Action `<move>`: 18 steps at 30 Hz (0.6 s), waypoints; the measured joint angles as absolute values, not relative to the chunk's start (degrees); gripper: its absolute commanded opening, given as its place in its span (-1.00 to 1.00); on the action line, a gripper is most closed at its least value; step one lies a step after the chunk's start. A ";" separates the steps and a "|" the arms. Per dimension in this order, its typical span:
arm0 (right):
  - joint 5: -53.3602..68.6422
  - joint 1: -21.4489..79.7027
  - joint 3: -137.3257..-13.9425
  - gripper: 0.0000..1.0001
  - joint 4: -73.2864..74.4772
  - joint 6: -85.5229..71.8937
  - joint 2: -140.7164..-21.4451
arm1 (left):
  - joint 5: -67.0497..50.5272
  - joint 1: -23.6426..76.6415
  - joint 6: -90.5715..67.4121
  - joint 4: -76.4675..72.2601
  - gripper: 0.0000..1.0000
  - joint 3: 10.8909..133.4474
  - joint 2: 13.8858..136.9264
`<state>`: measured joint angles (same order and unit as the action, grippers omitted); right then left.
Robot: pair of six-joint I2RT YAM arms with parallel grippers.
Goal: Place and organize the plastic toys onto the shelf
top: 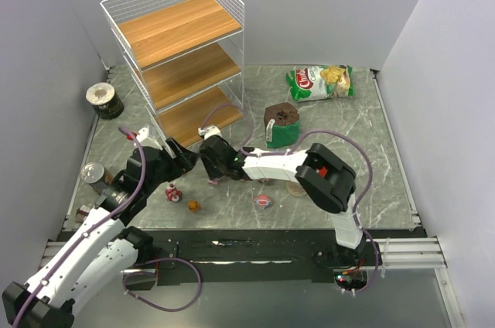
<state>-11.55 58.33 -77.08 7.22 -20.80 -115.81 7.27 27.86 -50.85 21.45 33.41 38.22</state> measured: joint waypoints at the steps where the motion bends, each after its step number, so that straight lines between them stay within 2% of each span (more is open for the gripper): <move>1: -12.67 58.17 -76.25 -0.88 8.14 -20.91 -114.56 | 6.74 27.83 -51.11 21.02 0.51 33.17 38.68; 10: -17.85 57.21 -74.46 -0.88 11.33 -22.31 -102.85 | -2.13 27.83 -53.45 10.70 0.22 28.21 45.91; 18: -18.61 57.21 -74.56 -0.88 12.67 -23.35 -98.08 | -10.09 27.86 -53.78 -1.69 0.30 25.02 49.54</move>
<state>-18.61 57.21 -74.56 12.67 -23.35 -98.08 -10.09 27.86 -53.78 -1.69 25.02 49.54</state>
